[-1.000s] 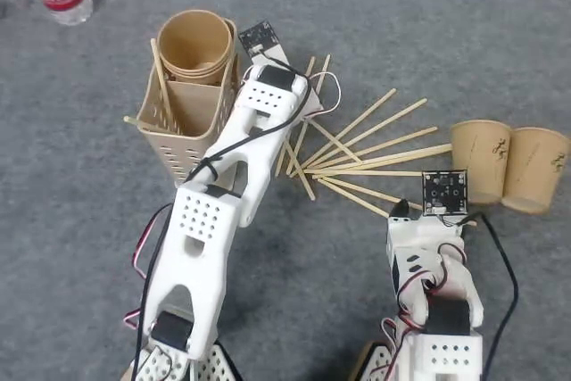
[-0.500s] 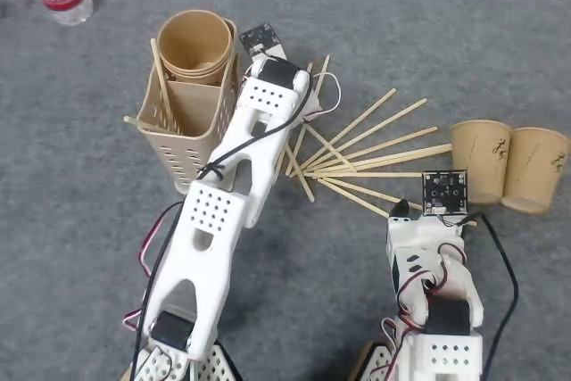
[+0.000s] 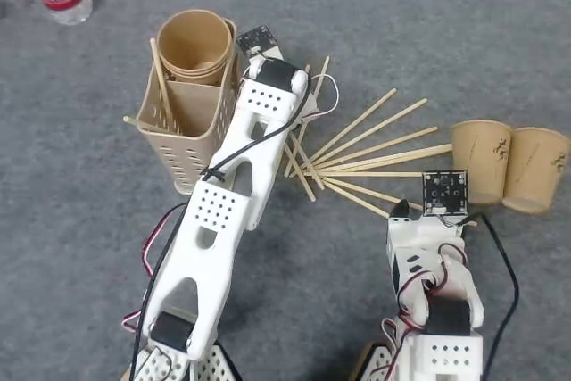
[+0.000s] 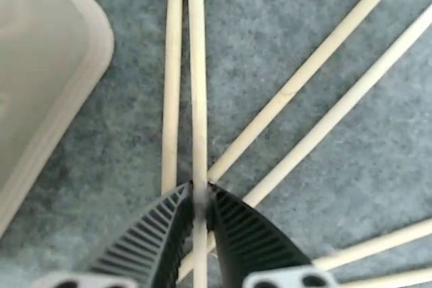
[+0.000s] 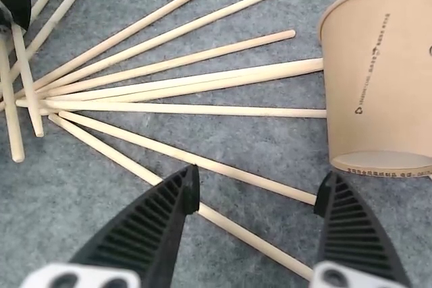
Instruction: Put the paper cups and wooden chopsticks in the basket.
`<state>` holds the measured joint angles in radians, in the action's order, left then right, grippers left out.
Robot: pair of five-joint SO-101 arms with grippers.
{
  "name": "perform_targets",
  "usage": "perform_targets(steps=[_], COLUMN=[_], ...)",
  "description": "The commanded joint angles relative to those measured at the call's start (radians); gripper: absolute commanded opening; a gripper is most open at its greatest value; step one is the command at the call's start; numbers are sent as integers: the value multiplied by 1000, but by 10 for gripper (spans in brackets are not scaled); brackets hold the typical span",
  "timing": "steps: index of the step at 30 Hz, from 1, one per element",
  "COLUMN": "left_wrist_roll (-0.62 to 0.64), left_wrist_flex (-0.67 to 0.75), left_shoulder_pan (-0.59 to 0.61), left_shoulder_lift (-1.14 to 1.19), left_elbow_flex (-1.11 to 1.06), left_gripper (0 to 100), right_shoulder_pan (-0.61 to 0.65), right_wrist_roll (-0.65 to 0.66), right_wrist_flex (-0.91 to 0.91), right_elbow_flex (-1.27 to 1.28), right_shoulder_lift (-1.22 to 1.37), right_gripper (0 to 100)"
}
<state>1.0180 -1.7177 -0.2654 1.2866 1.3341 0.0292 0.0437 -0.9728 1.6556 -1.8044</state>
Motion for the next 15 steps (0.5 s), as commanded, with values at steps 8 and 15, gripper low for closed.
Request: perform_targets(steps=[8, 15], left_wrist_roll=[-95, -149], left_wrist_flex=[-38, -40], left_shoulder_pan=[-63, -149], left_shoulder_lift=[-29, -144], left_elbow_flex=[33, 28], left_gripper=[12, 12], right_shoulder_pan=[-8, -8], right_wrist_roll=[14, 14], right_wrist_flex=[5, 5], right_elbow_flex=[-6, -6], right_shoulder_lift=[-10, -10], right_gripper=[284, 284])
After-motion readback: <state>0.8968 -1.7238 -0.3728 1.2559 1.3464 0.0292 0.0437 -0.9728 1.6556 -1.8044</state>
